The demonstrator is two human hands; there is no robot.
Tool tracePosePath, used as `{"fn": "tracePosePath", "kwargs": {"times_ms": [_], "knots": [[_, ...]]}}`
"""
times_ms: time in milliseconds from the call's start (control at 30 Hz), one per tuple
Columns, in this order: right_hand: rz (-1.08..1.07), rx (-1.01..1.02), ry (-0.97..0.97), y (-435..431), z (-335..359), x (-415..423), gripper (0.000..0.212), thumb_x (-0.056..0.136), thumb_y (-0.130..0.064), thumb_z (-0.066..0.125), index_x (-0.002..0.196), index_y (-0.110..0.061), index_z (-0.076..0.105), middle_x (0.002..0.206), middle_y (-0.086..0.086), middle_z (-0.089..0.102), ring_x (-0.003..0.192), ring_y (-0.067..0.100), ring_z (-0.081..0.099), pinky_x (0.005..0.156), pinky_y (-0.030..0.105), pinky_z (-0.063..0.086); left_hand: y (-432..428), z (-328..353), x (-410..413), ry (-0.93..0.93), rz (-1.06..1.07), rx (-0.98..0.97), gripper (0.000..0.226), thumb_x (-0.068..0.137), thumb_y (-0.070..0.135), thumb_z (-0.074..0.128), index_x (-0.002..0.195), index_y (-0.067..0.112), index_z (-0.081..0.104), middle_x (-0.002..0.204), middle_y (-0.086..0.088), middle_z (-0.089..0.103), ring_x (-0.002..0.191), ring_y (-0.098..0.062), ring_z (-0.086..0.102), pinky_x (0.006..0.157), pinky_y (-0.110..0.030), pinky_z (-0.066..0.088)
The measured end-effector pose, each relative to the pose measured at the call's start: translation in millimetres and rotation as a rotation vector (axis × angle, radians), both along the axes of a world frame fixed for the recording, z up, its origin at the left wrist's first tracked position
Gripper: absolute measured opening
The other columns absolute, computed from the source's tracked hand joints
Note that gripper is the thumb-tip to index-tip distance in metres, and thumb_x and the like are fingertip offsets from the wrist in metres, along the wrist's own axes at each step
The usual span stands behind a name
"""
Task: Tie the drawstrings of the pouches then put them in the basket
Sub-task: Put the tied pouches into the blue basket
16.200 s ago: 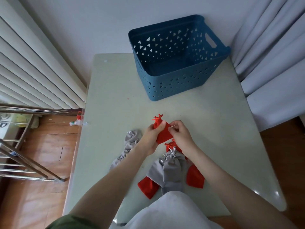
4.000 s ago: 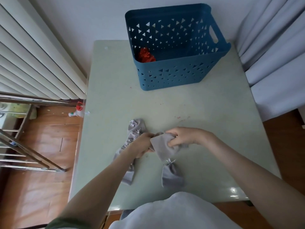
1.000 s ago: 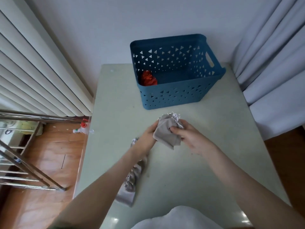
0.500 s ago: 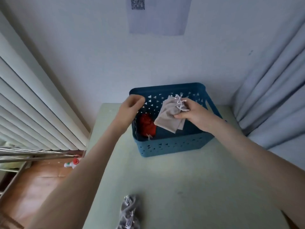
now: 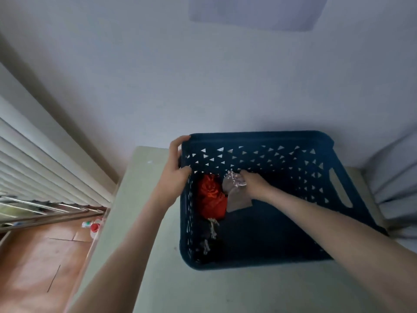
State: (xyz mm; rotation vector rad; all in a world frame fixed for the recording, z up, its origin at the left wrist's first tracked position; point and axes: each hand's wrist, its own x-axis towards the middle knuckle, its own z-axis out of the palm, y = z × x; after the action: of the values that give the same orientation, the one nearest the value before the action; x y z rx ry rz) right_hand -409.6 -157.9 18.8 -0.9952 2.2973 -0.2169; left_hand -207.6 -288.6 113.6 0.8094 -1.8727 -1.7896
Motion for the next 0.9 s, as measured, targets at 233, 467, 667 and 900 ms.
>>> {"fn": "tracePosePath", "kwargs": {"times_ms": [233, 467, 667, 900], "knots": [[-0.109, 0.173, 0.069, 6, 9, -3, 0.022, 0.09, -0.024, 0.057, 0.104, -0.009, 0.048, 0.096, 0.002, 0.051, 0.083, 0.016, 0.051, 0.064, 0.025, 0.041, -1, -7, 0, -0.029, 0.056, 0.16, 0.062, 0.085, -0.01, 0.048, 0.136, 0.025, 0.036, 0.124, -0.003, 0.056, 0.108, -0.02, 0.059, 0.09, -0.034, 0.051], [-0.058, 0.045, 0.108, 11, 90, 48, 0.011, 0.089, -0.011, 0.051, 0.099, -0.007, 0.048, 0.099, 0.009, 0.053, 0.086, 0.021, 0.052, 0.06, 0.027, 0.042, 11, 21, 20, -0.376, 0.024, 0.218, 0.035, 0.092, 0.02, 0.053, 0.127, 0.015, 0.048, 0.116, -0.007, 0.062, 0.098, -0.021, 0.063, 0.084, -0.037, 0.052], [0.084, -0.419, 0.225, 36, 168, 177, 0.011, 0.092, -0.014, 0.052, 0.093, -0.006, 0.059, 0.096, 0.003, 0.054, 0.093, 0.016, 0.048, 0.082, 0.031, 0.043, 51, 44, 120, -0.467, -0.043, 0.181, 0.022, 0.098, 0.023, 0.044, 0.113, 0.014, 0.057, 0.106, -0.004, 0.062, 0.095, -0.019, 0.061, 0.087, -0.034, 0.051], [0.053, -0.531, -0.079, 105, 131, 337, 0.029, 0.087, -0.007, 0.055, 0.116, -0.009, 0.05, 0.103, -0.003, 0.041, 0.089, 0.011, 0.041, 0.077, 0.02, 0.03, 110, -23, 275, -0.931, -0.519, -0.257, 0.047, 0.086, -0.008, 0.034, 0.115, 0.019, 0.06, 0.109, -0.009, 0.062, 0.098, -0.022, 0.059, 0.078, -0.025, 0.042]]}}
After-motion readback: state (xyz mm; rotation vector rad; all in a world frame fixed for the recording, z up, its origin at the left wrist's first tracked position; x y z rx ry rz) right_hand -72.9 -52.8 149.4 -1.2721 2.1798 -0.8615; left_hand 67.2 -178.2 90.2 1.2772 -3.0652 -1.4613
